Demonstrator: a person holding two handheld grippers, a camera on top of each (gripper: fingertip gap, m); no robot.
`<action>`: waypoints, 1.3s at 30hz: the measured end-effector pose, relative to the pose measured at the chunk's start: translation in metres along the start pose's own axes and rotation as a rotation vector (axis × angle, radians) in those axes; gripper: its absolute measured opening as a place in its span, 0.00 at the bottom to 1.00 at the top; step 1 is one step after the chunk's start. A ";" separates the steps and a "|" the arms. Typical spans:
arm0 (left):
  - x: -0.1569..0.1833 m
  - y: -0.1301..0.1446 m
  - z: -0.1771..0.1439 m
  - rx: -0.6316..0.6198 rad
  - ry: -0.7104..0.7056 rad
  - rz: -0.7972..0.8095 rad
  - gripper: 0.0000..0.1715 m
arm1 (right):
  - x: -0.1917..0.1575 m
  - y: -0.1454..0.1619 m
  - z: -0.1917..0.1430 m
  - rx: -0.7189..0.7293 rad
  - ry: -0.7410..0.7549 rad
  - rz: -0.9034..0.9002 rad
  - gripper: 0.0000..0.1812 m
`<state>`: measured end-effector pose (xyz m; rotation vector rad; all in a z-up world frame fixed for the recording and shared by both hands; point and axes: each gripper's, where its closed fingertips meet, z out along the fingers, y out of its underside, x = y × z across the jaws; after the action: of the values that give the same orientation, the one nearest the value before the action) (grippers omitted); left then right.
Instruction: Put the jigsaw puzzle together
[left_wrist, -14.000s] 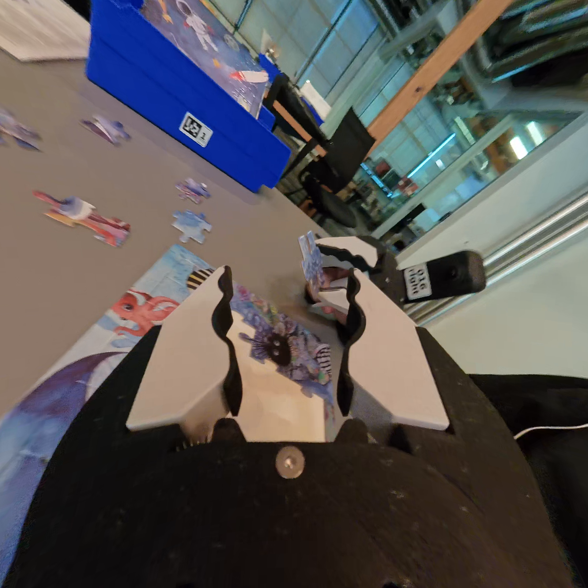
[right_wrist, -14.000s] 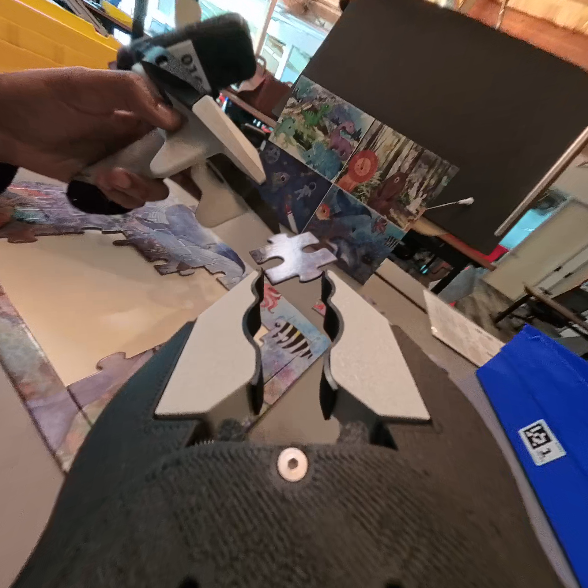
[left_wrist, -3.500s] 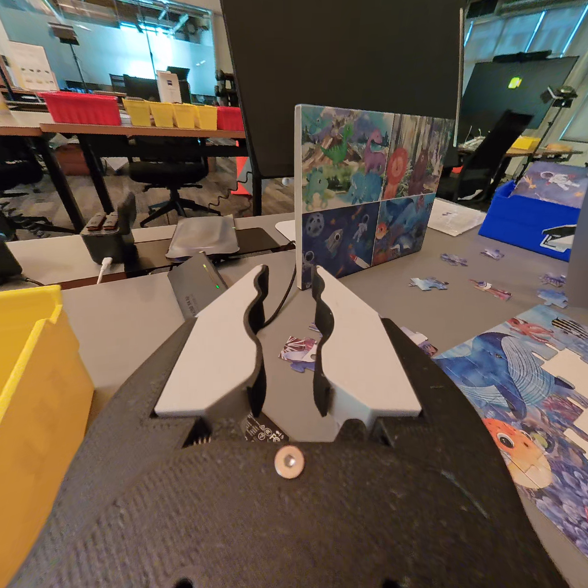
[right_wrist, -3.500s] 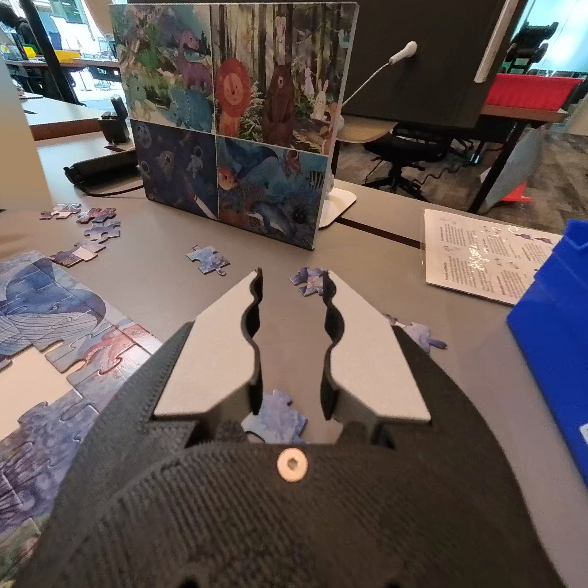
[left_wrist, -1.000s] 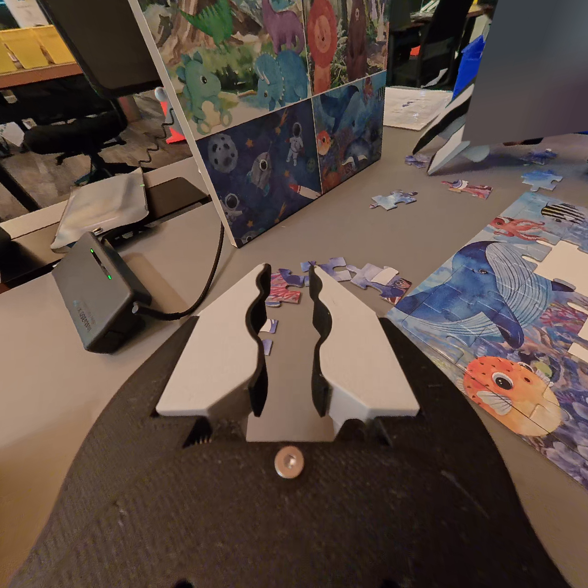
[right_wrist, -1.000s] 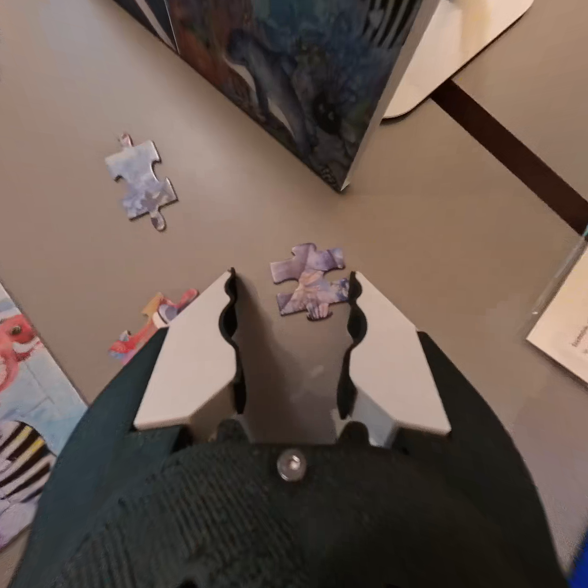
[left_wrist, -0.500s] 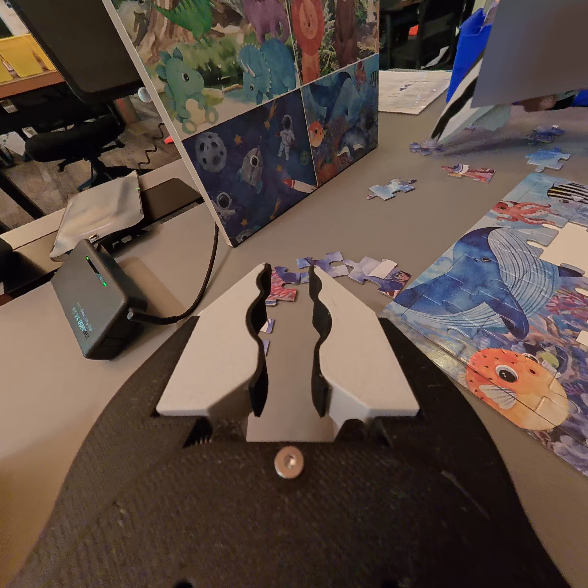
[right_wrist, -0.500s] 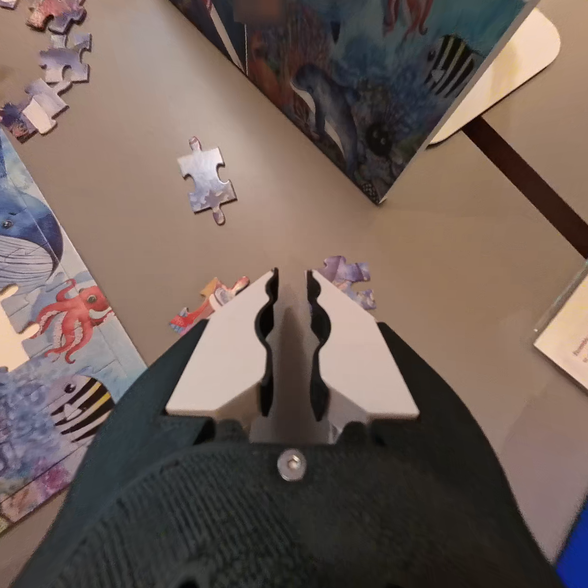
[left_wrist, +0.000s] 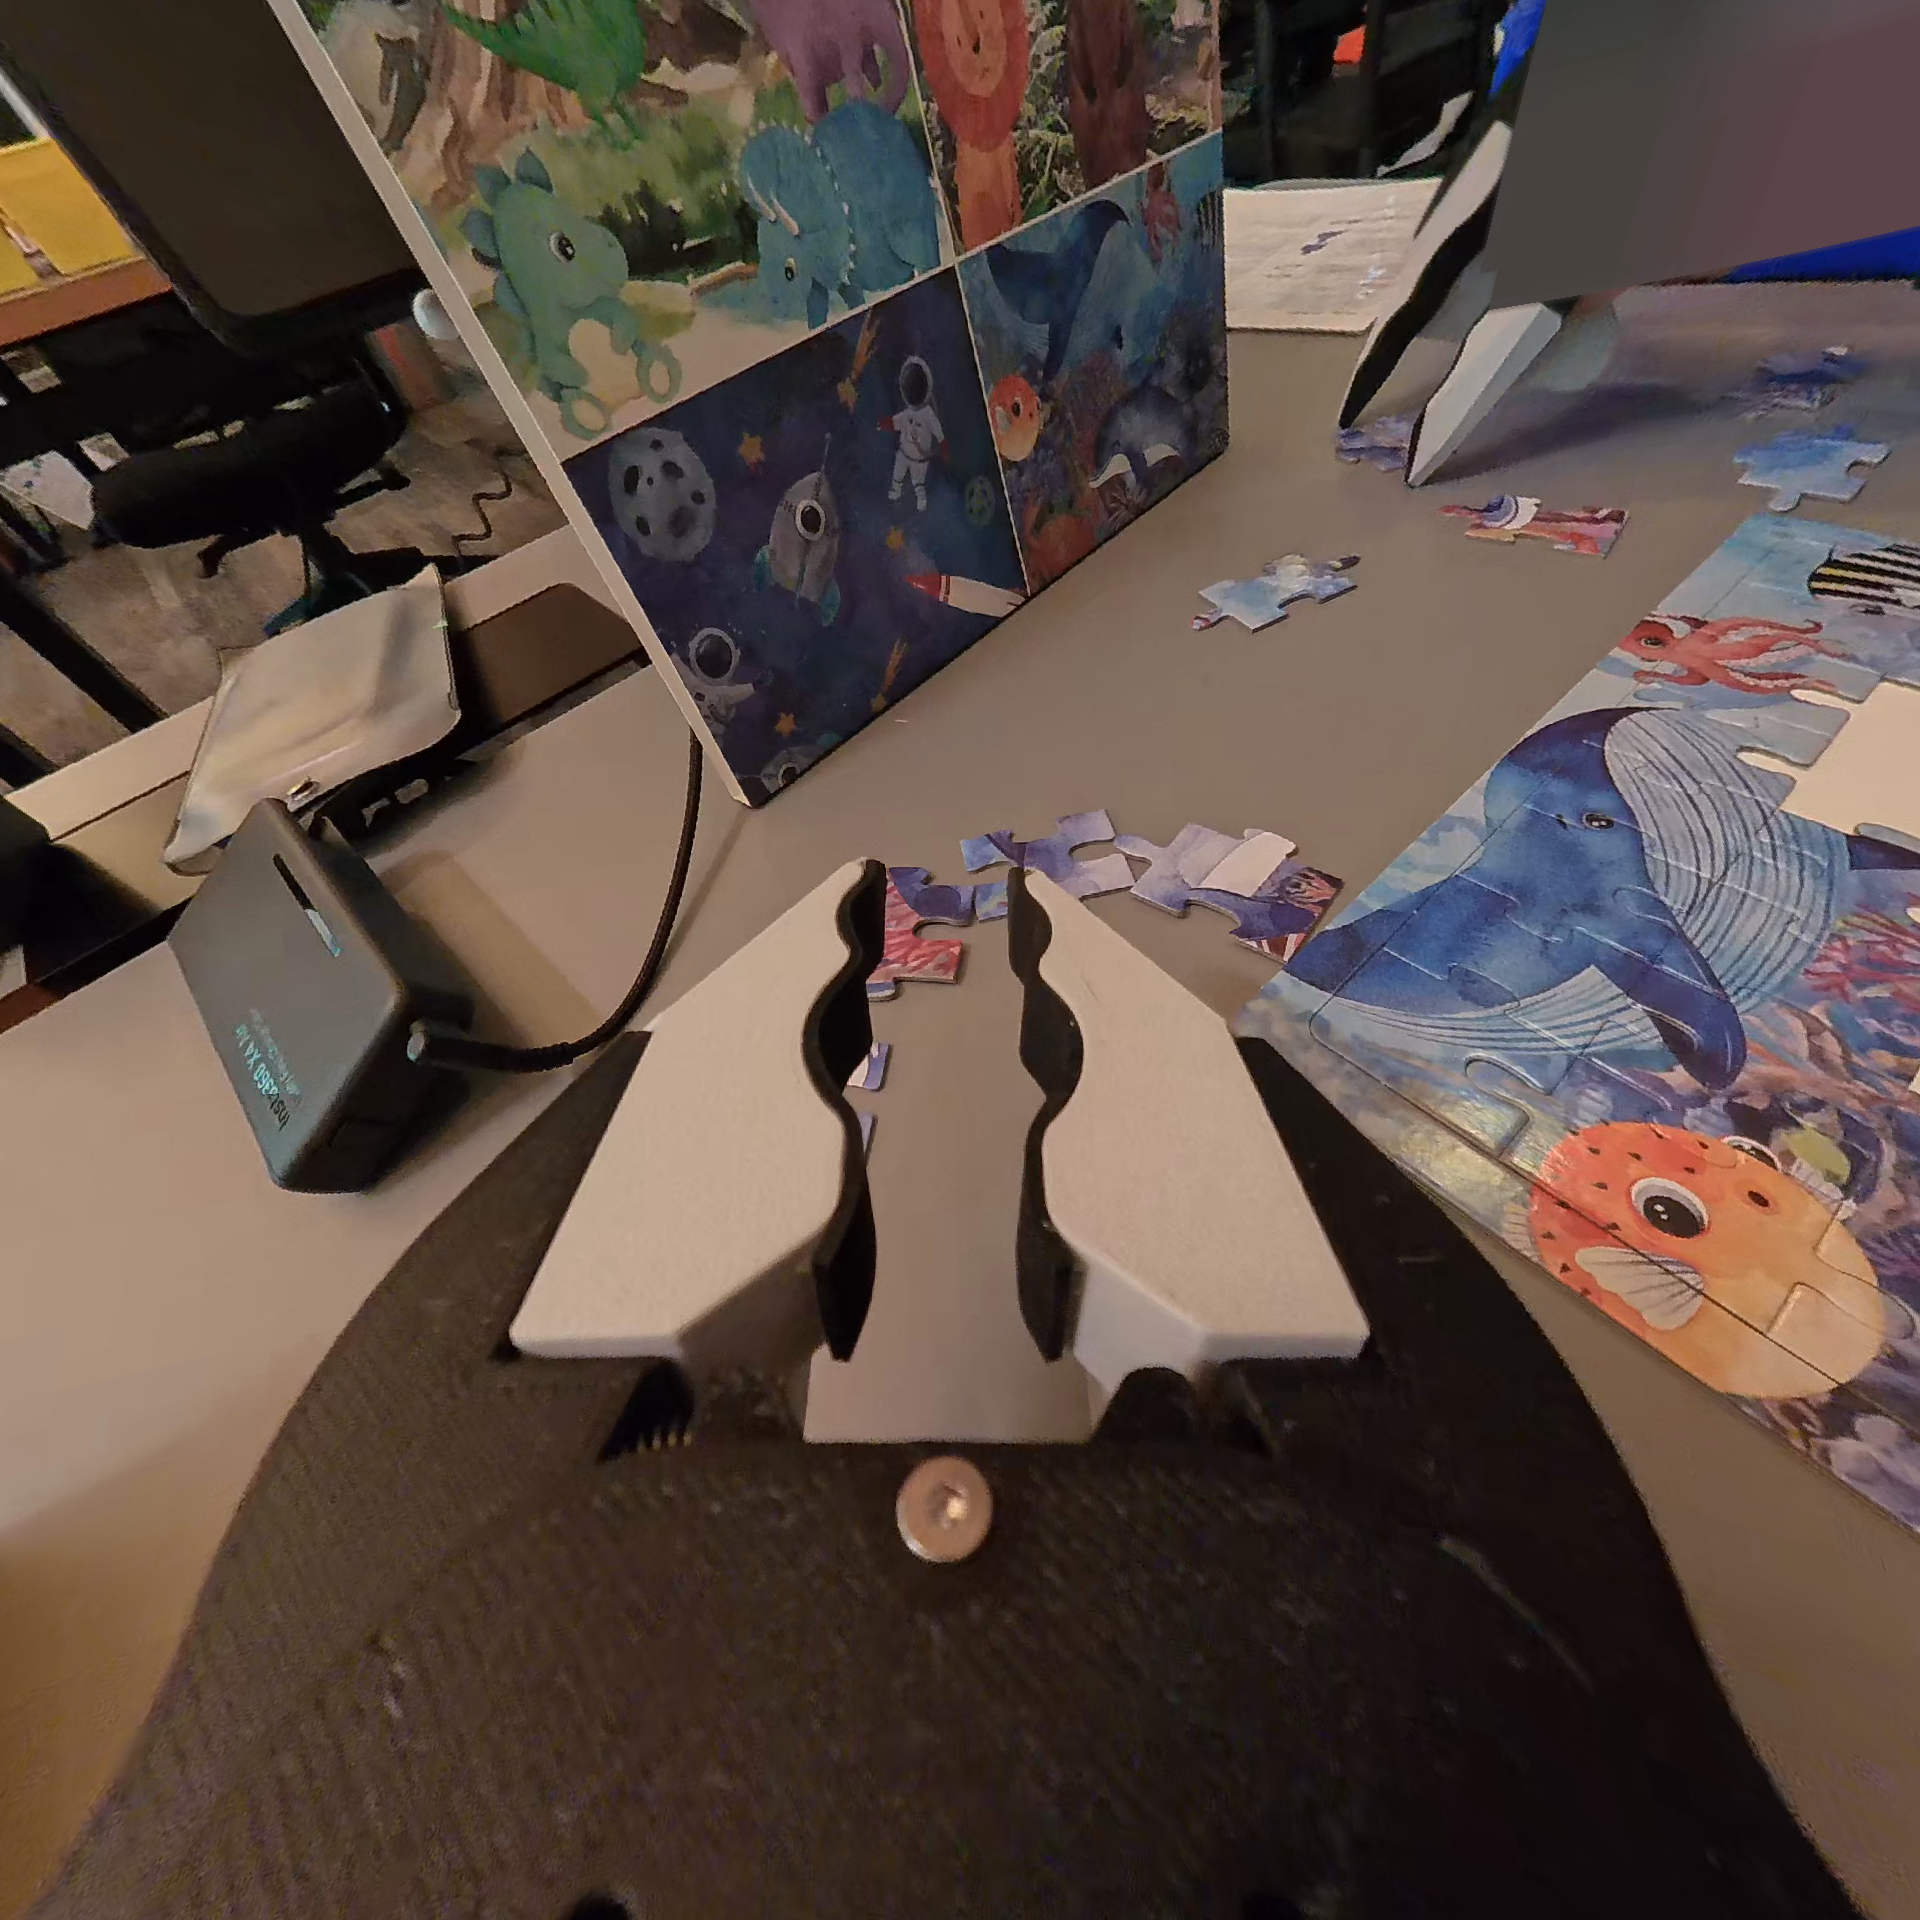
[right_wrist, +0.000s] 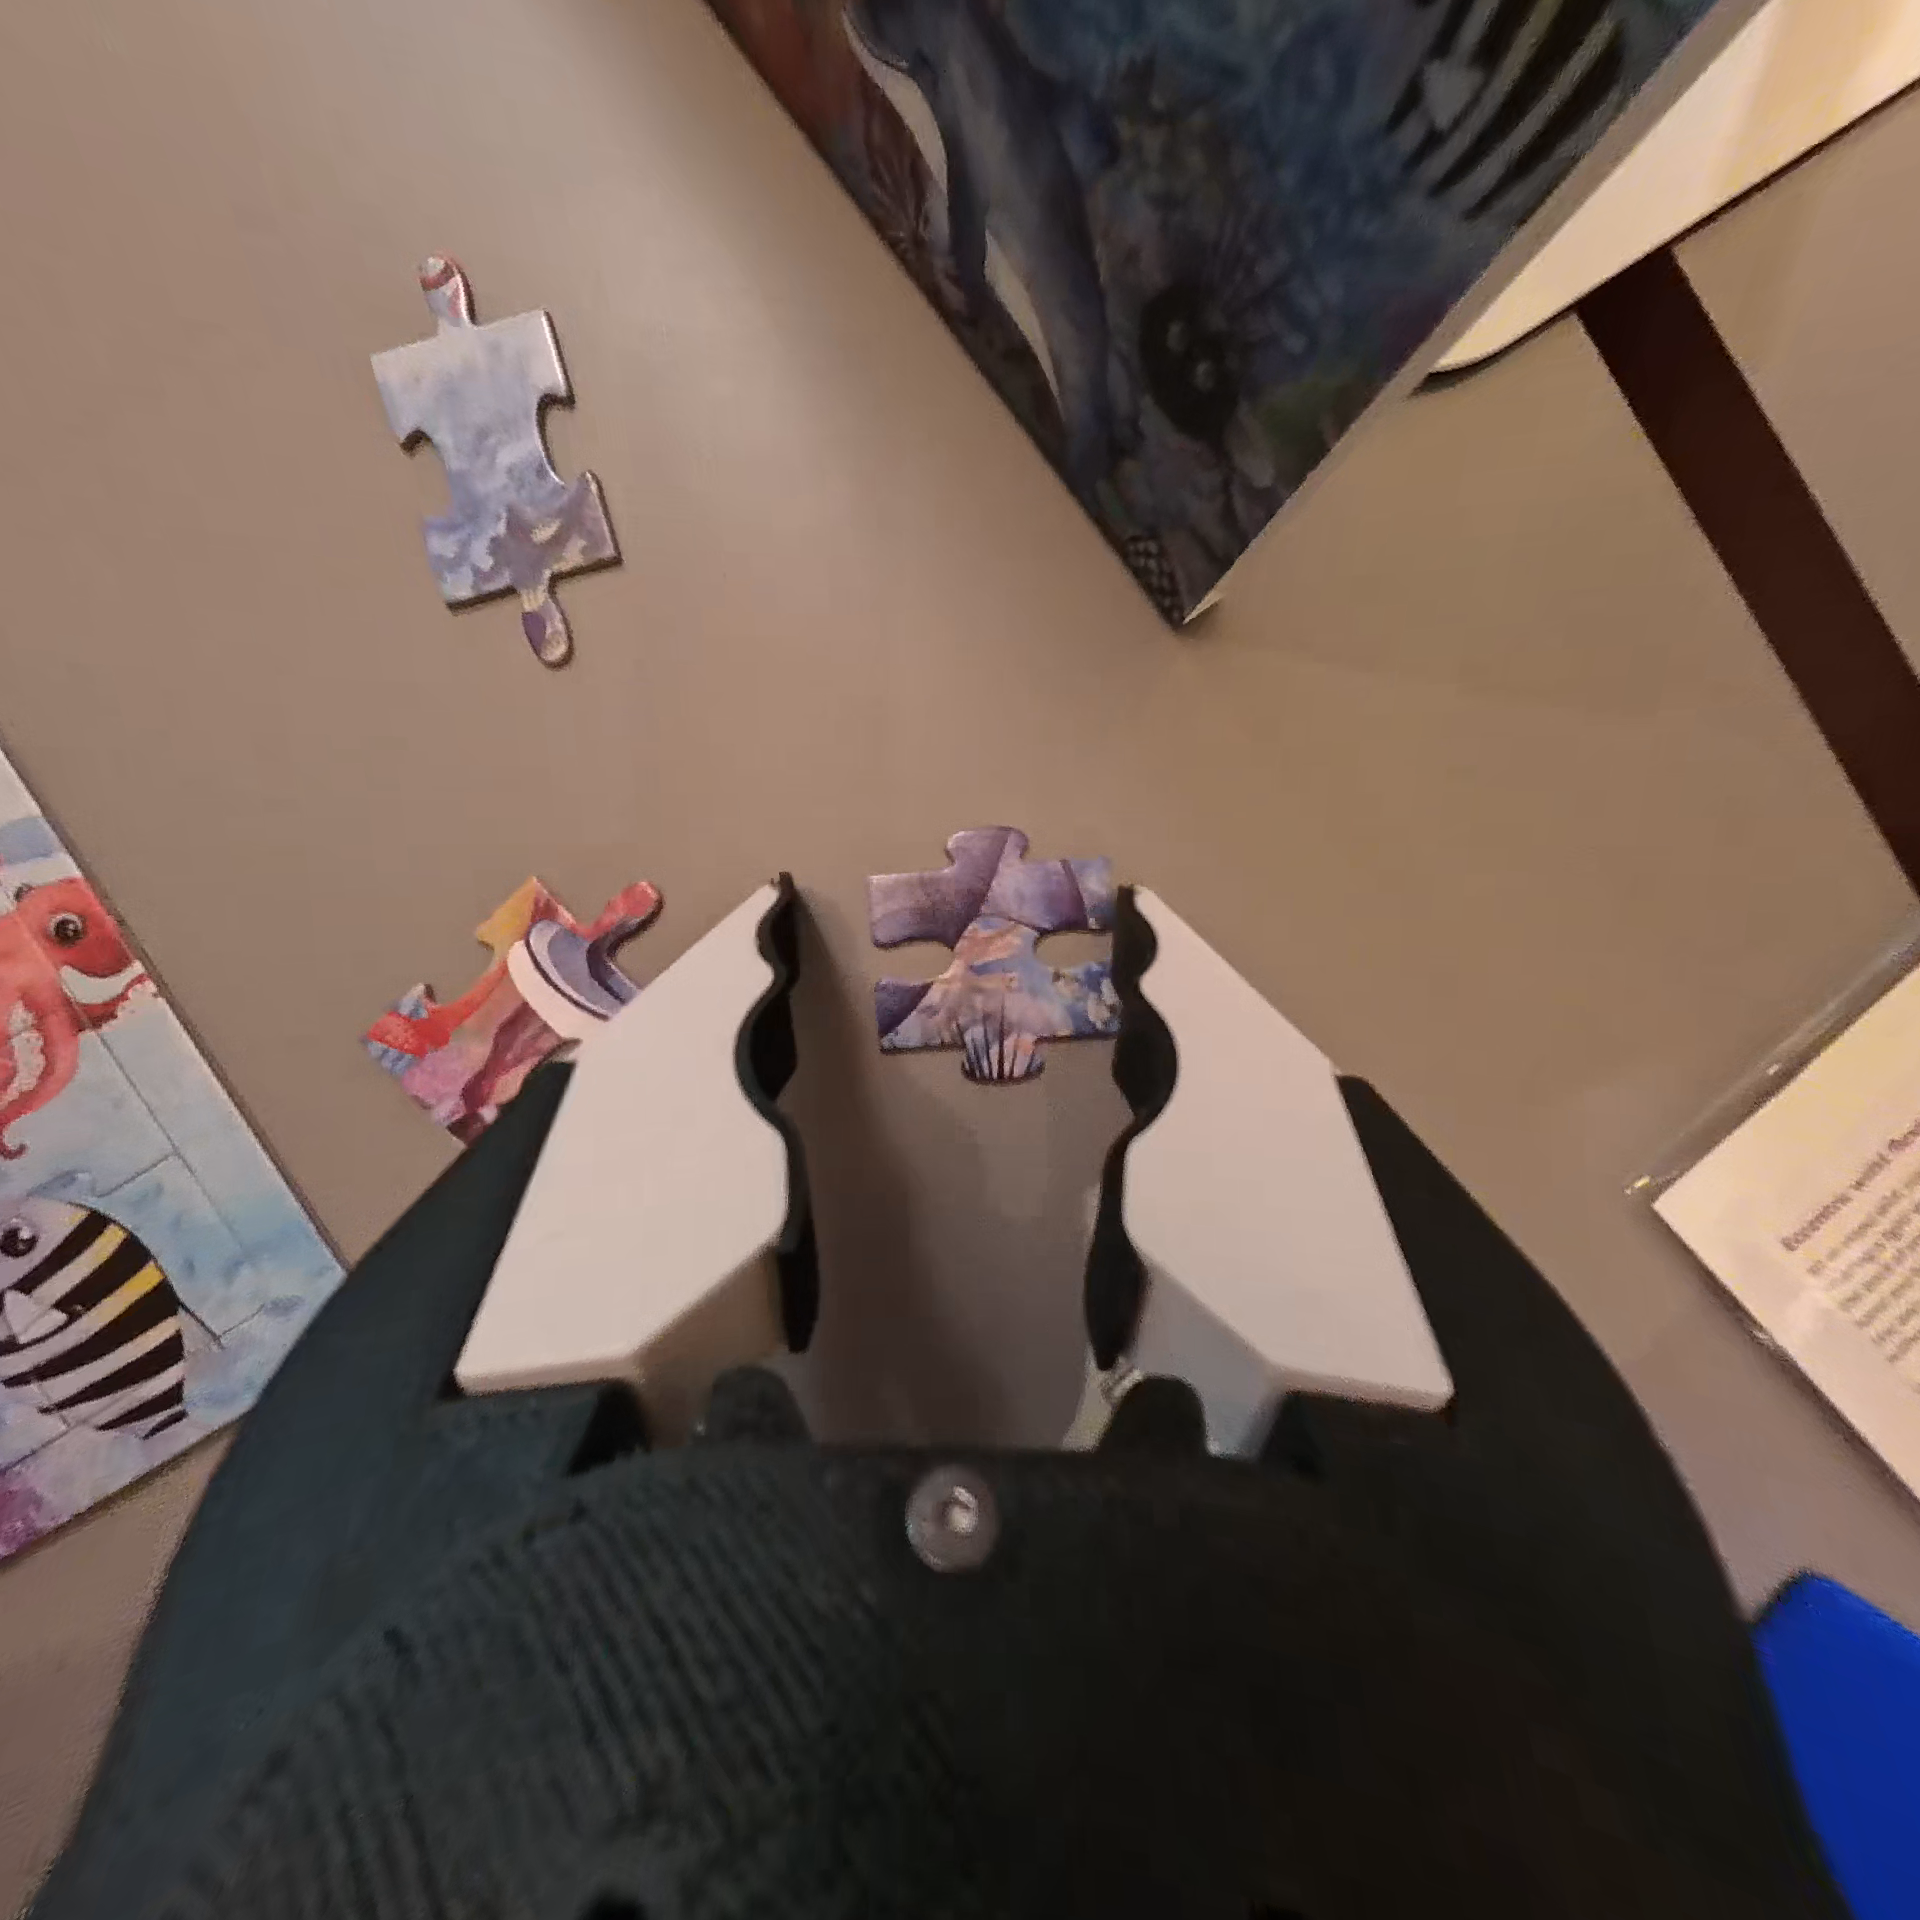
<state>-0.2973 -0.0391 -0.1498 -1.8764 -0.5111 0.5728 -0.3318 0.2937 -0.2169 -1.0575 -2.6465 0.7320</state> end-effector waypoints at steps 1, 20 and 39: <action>0.000 0.000 0.000 -0.002 -0.001 0.004 0.12 | 0.000 0.000 0.000 -0.008 -0.002 -0.004 0.33; 0.005 0.002 0.003 -0.018 0.000 0.050 0.12 | -0.026 -0.025 -0.041 0.148 -0.002 -0.074 0.17; 0.008 0.002 0.004 -0.024 0.008 0.056 0.12 | 0.049 0.017 -0.012 0.082 0.130 0.194 0.29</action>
<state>-0.2933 -0.0323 -0.1542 -1.9197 -0.4628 0.5981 -0.3530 0.3427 -0.2158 -1.3051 -2.4081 0.7723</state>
